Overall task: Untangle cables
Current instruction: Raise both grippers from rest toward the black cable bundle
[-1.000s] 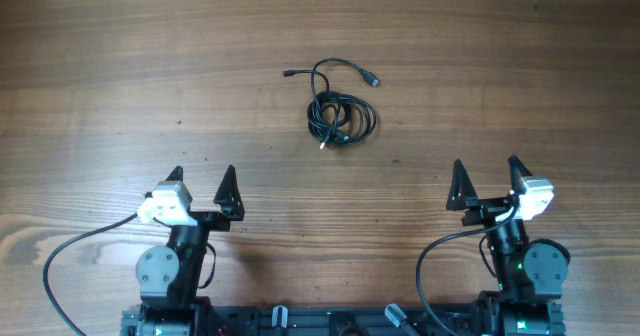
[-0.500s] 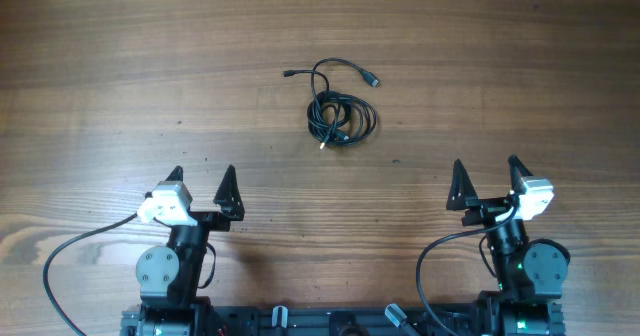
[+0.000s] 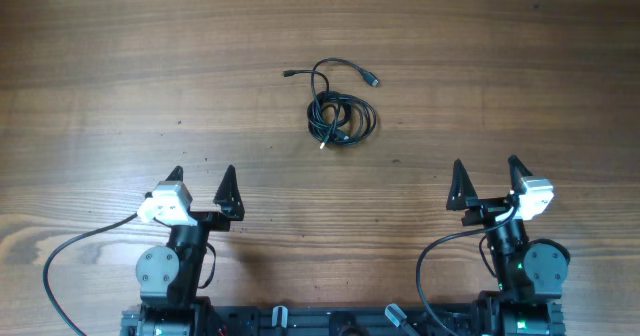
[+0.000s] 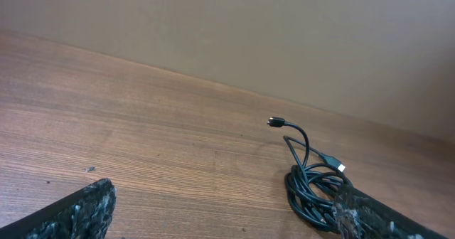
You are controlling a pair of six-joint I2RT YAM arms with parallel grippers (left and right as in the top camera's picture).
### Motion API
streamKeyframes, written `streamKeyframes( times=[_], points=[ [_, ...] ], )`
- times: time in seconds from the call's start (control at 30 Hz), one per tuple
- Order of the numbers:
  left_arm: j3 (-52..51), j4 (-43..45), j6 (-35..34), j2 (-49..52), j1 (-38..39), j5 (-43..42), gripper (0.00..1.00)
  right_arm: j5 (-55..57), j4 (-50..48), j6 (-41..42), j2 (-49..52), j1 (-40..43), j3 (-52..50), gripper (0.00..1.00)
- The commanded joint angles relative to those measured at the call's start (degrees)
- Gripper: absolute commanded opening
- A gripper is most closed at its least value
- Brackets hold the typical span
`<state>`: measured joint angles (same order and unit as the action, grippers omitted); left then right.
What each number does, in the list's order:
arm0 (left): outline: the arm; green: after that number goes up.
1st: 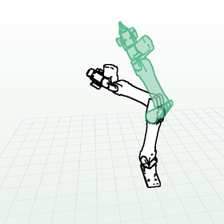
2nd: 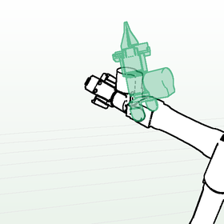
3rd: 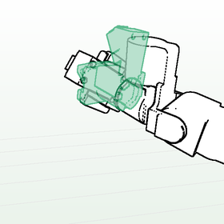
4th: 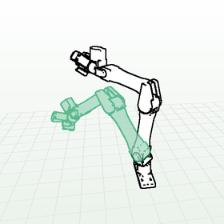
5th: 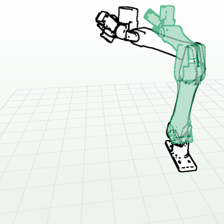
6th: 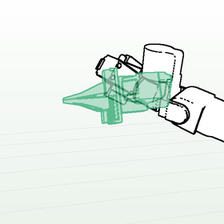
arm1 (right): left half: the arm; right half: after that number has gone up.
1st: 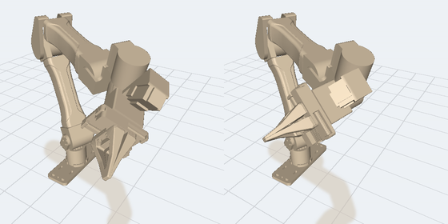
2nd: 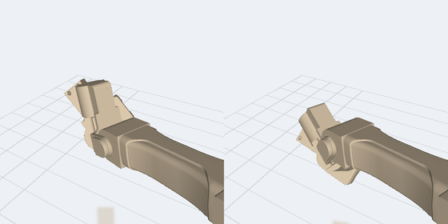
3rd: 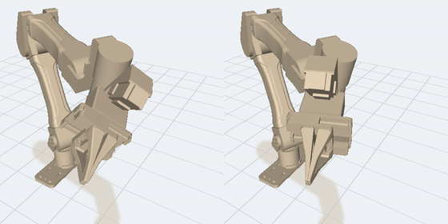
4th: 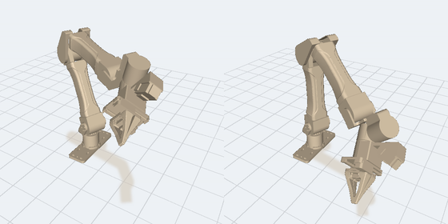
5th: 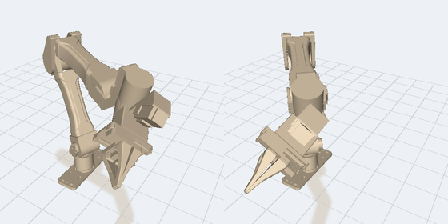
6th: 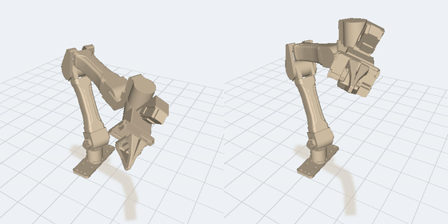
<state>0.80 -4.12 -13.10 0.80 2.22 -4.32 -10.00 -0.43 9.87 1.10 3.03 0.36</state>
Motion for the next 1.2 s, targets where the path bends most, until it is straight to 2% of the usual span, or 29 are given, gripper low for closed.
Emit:
streamKeyframes(
  times=[0.0, 0.23, 0.27, 0.33, 0.4, 0.5, 0.6, 0.73, 0.8, 0.97, 1.17],
  points=[
    [-0.4, 0.0, 1.1, -0.4, 0.2, 0.3, 1.00, 1.1, -0.2, 0.7, -0.1, -0.3, 0.0, 1.00],
    [-0.4, 0.0, 1.1, -0.4, 0.2, 0.4, 1.00, 1.0, -0.3, 1.3, -0.1, -0.3, 0.0, 1.00],
    [-0.4, 0.0, 1.1, -0.4, 0.2, 0.3, 1.00, -0.2, -0.3, 5.4, -0.1, -0.3, 0.0, 1.00],
    [-0.4, 0.0, 1.1, -0.4, 0.2, 0.4, 1.00, -1.4, -0.9, 8.5, -0.1, -0.3, 0.0, 1.00],
    [-0.4, 0.0, 1.1, -0.4, 0.2, 0.3, 1.00, -11.0, -2.0, 12.7, -0.1, -0.3, 0.0, 1.00],
    [-0.4, -0.1, 1.1, -0.4, 0.2, 1.9, 1.00, -18.3, -0.7, 12.8, 1.1, -0.3, 0.7, 1.00],
    [-0.4, 0.1, 1.1, -0.4, 0.2, 2.3, 1.00, -19.7, 2.8, 12.8, 5.1, -0.3, 4.7, 1.00],
    [-0.3, 7.6, 0.7, -0.4, 0.2, -2.3, 1.00, -20.0, 4.5, 12.5, 14.6, -0.3, 13.0, 1.00],
    [1.1, 6.4, 0.7, -0.2, 0.2, -2.3, 1.00, -21.3, 4.7, 10.9, 20.7, -0.3, 17.7, 1.00],
    [12.6, -1.0, 0.7, 8.3, 0.2, -2.3, 1.00, -26.2, 12.1, 7.0, 35.5, -0.3, 32.0, 1.00],
    [40.2, -17.6, 0.7, 35.6, 0.2, -6.6, 1.00, -26.4, 29.9, 0.8, 46.9, -0.3, 52.2, 1.00]
  ],
)
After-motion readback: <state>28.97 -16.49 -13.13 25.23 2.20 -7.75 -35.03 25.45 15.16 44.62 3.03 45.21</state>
